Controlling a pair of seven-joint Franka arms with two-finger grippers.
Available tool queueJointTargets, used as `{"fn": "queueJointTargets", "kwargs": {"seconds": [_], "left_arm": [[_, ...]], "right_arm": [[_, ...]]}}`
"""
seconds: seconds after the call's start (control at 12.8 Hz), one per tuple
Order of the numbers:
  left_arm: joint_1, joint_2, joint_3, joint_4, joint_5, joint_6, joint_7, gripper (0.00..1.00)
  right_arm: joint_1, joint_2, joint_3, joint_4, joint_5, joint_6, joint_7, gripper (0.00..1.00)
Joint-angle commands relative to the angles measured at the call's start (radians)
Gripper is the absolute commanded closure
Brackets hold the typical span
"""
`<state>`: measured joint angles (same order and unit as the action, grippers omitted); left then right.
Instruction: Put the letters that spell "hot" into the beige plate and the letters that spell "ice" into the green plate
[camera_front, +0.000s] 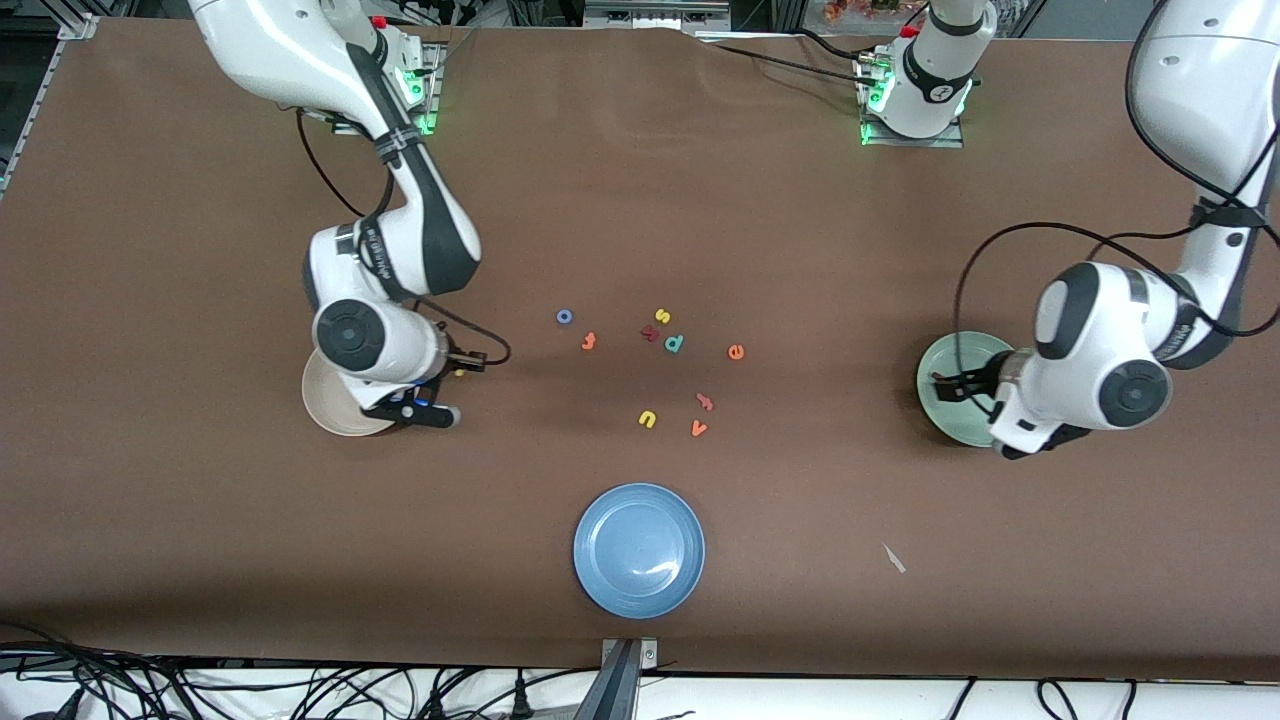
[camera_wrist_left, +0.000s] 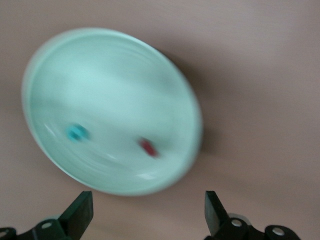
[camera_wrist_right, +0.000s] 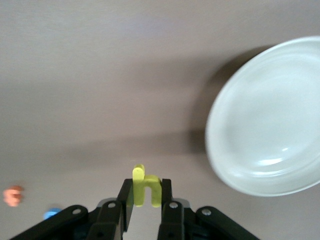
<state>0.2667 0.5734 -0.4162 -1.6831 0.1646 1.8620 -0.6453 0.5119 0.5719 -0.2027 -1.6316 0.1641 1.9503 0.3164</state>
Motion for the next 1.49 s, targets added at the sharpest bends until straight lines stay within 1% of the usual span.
{"fn": "queueJointTargets", "kwargs": {"seconds": [0.0, 0.08, 0.16, 0.31, 0.47, 0.55, 0.63, 0.78, 0.86, 0.94, 1.02, 1.1, 1.18, 1.41], "left_arm": [[-0.007, -0.001, -0.119, 0.003, -0.052, -0.012, -0.289, 0.03], [-0.029, 0.003, -0.150, 0.005, -0.059, 0.006, -0.394, 0.04], [-0.062, 0.009, -0.151, -0.001, -0.062, 0.055, -0.493, 0.06], [-0.145, 0.038, -0.151, -0.006, -0.057, 0.138, -0.626, 0.06], [-0.202, 0.078, -0.147, -0.009, -0.043, 0.227, -0.716, 0.06], [-0.227, 0.103, -0.144, -0.010, -0.025, 0.270, -0.750, 0.06], [-0.250, 0.127, -0.138, -0.012, 0.018, 0.302, -0.796, 0.06], [-0.271, 0.173, -0.136, -0.012, 0.108, 0.325, -0.878, 0.06], [-0.280, 0.183, -0.136, -0.015, 0.119, 0.327, -0.893, 0.08], [-0.287, 0.184, -0.138, -0.018, 0.119, 0.327, -0.898, 0.10], [-0.297, 0.186, -0.136, -0.026, 0.119, 0.329, -0.916, 0.13], [-0.316, 0.192, -0.136, -0.030, 0.119, 0.329, -0.931, 0.15], [-0.326, 0.195, -0.136, -0.041, 0.119, 0.329, -0.953, 0.15], [-0.351, 0.203, -0.136, -0.053, 0.124, 0.361, -0.997, 0.23]], "right_arm": [[0.005, -0.015, -0.090, 0.003, 0.014, -0.062, -0.211, 1.00], [0.005, -0.018, -0.119, -0.001, 0.014, -0.073, -0.279, 1.00], [0.005, -0.018, -0.144, -0.005, 0.015, -0.074, -0.333, 1.00], [0.005, -0.017, -0.153, -0.043, 0.020, -0.050, -0.361, 0.99], [0.004, -0.014, -0.155, -0.045, 0.020, -0.042, -0.362, 0.76], [0.003, -0.012, -0.155, -0.045, 0.020, -0.041, -0.362, 0.53], [0.002, -0.010, -0.155, -0.047, 0.022, -0.039, -0.361, 0.27], [-0.003, -0.012, -0.155, -0.051, 0.023, -0.040, -0.350, 0.21], [-0.001, -0.012, -0.152, -0.051, 0.023, -0.040, -0.343, 0.21], [-0.001, -0.012, -0.149, -0.051, 0.043, -0.040, -0.329, 0.21], [0.003, -0.012, -0.141, -0.051, 0.081, -0.042, -0.279, 0.22], [0.008, -0.013, -0.114, -0.051, 0.107, -0.039, -0.199, 0.22], [0.010, -0.013, -0.069, -0.047, 0.110, -0.031, -0.113, 0.22], [0.010, -0.018, 0.054, -0.050, 0.111, 0.054, 0.171, 0.22]]}}
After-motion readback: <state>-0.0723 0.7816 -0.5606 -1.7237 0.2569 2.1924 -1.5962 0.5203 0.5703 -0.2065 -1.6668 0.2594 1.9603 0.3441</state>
